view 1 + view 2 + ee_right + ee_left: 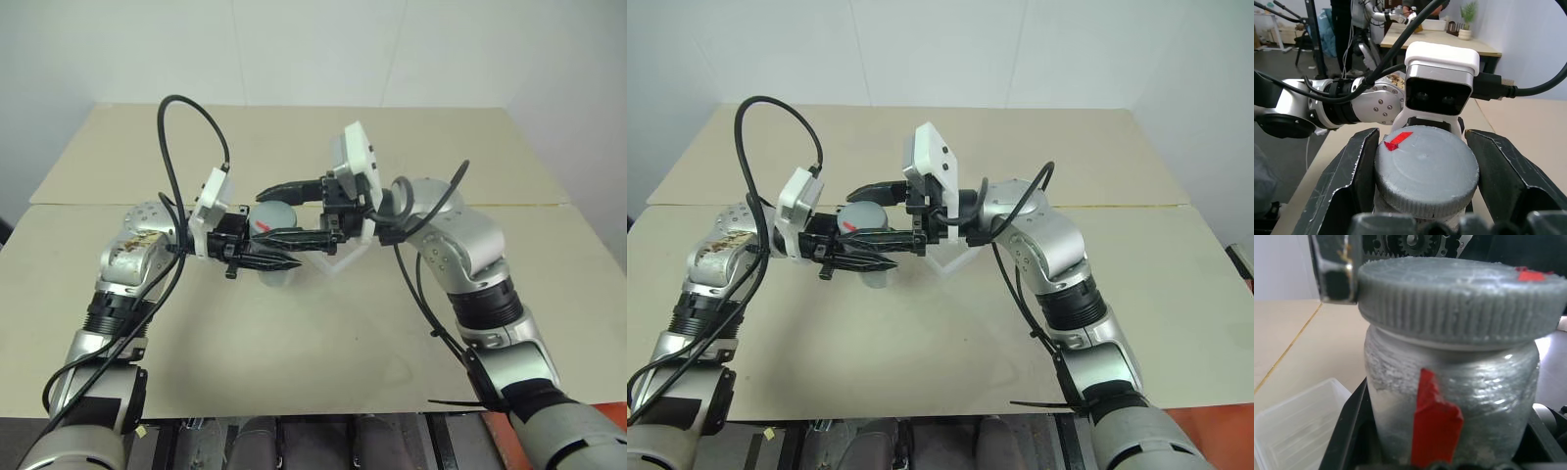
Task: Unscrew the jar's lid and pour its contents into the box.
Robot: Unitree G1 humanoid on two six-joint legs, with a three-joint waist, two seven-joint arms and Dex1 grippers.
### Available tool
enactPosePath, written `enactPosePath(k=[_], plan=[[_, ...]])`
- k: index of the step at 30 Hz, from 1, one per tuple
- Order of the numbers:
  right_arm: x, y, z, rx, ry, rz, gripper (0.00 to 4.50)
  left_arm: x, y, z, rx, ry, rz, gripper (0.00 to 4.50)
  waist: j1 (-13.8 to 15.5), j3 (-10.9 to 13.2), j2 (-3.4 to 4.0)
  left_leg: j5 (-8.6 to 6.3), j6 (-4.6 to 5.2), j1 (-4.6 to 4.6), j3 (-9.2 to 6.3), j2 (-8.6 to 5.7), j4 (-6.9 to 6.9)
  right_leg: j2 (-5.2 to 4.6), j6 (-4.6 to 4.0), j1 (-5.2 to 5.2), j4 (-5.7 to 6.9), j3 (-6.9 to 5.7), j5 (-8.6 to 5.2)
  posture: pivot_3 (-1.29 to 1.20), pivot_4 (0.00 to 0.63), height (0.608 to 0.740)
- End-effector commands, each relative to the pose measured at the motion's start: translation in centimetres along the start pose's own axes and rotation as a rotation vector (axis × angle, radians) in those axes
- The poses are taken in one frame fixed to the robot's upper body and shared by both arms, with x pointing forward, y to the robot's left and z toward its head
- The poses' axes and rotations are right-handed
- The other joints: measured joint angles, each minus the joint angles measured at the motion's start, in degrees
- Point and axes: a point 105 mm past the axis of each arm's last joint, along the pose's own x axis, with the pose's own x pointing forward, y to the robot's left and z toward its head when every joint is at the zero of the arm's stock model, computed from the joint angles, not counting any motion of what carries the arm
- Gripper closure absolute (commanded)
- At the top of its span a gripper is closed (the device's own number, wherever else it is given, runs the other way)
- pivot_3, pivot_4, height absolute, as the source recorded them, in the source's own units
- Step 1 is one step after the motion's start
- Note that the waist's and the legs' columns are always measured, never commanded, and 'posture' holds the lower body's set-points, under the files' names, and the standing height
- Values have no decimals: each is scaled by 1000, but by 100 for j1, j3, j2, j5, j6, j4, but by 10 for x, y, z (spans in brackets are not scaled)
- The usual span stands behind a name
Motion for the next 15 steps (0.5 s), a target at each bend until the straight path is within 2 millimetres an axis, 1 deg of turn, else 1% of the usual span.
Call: enactPosePath(k=[1,7,15], plan=[[-25,-16,34,-134,-100,-143,1731,-15,-1,-10,-33,27,51,2575,0,0,0,0,0,0,0,0,0,0,0,0,0,0,0,0,150,740],[-22,-15,19,-85,-75,-155,1731,-15,-4,-7,-9,26,58,2575,0,0,0,0,0,0,0,0,0,0,0,0,0,1,0,0,150,740],[-17,-15,11,-74,-43,-151,1731,-15,-4,-4,13,20,62,2575,0,0,0,0,0,0,0,0,0,0,0,0,0,0,0,0,150,740]])
